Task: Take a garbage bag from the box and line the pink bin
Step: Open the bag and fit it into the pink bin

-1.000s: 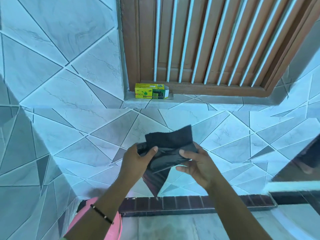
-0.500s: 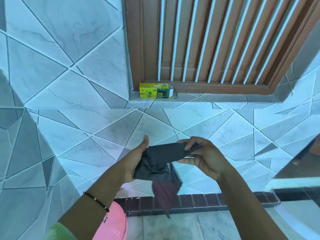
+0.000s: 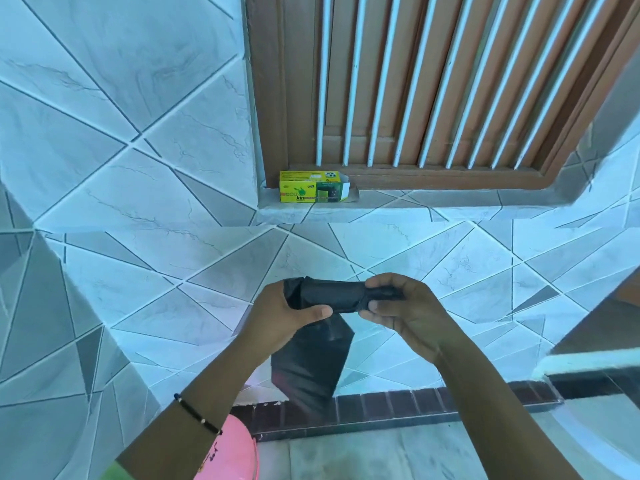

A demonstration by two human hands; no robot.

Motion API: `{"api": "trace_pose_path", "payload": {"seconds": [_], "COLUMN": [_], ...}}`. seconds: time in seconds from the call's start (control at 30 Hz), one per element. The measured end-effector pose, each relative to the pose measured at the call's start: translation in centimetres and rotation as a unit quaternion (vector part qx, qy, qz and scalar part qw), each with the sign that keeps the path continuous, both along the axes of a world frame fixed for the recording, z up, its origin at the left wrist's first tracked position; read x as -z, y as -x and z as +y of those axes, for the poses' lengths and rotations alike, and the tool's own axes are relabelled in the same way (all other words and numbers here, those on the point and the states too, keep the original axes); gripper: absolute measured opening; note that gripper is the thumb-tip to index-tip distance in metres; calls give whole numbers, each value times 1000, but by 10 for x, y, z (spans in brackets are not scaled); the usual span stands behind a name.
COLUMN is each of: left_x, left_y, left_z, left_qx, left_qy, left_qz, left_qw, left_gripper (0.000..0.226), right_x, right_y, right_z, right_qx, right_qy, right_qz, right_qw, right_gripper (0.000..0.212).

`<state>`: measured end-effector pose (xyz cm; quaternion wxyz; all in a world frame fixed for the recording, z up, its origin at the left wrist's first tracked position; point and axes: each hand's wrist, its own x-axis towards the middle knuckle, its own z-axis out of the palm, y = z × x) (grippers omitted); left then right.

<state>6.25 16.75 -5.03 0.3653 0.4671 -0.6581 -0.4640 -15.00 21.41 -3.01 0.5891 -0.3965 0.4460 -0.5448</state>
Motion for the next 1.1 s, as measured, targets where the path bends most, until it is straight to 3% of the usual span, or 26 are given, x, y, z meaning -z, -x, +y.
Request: {"api": "trace_pose_path", "payload": {"seconds": [0.07,0.17,0.27,0.4,0.47,0.57,0.7,0.8,1.0,1.1], "left_x": [-1,-7,-15,-29,-36,-50,-75,-89,-98,-96], "left_y": [4,12,19,23,27,41,59,69,84,87], "left_z": [-13,-35,-56,-99,-121,-146,-174,-196,-226,-238], "left_qx": [-29,-26,-82,-138,-126,-129,-124,-123,-87,-62], "left_qy": [41,101,230,397,395,322,325,353,312,292], "left_qz": [-51,-141,-301,-360,-361,-353,-363,-433,-623,-663], "left_qw": [997,985,922,833,836,869,864,820,712,686], "left_gripper": [54,60,59,56,53,54,43,36,74,80], "right_x": [-3,-3,-6,-14,-20,-25,-26,-22,-24,-27], "right_y": [4,16,30,55,66,80,92,101,114,118], "right_z": [-10,-35,-61,-92,-106,-127,-146,-156,-174,-181], "right_qx": [-8,10,40,46,39,36,27,10,-8,-15], "right_qy": [4,-8,-6,9,16,25,39,33,24,26], "right_qz": [-32,-83,-48,-35,-44,-54,-58,-62,-55,-60], "right_qw": [999,996,998,998,998,998,997,997,998,998], "right_gripper": [9,25,18,32,33,34,29,26,24,23]}}
